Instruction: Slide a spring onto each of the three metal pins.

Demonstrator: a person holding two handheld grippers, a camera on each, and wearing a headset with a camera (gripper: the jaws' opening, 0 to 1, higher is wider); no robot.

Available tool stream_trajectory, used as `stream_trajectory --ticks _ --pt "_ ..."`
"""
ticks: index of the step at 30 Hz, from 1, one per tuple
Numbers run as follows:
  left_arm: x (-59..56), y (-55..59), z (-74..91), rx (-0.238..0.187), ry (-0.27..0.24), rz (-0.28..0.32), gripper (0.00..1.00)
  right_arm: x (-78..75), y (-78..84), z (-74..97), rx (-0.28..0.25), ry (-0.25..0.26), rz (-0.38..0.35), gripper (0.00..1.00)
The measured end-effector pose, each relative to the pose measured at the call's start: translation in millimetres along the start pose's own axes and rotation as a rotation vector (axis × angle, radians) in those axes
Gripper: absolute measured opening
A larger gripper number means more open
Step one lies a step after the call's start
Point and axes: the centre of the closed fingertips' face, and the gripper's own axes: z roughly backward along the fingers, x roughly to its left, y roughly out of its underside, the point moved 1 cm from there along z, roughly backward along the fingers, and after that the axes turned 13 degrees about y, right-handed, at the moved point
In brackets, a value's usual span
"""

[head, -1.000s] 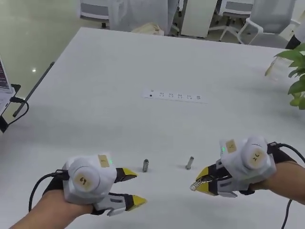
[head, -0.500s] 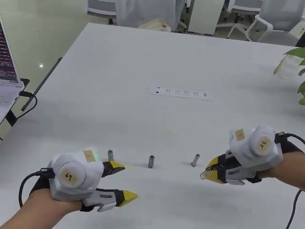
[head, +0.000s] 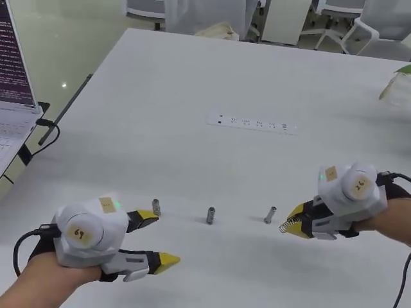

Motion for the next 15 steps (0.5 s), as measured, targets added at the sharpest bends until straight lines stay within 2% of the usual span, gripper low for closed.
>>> stream_trajectory --ticks 15 --pt "8.0 7.1 22.4 -0.017 -0.062 0.041 0.57 -16.8 0.7 -9.9 0.021 0.013 -0.002 0.09"
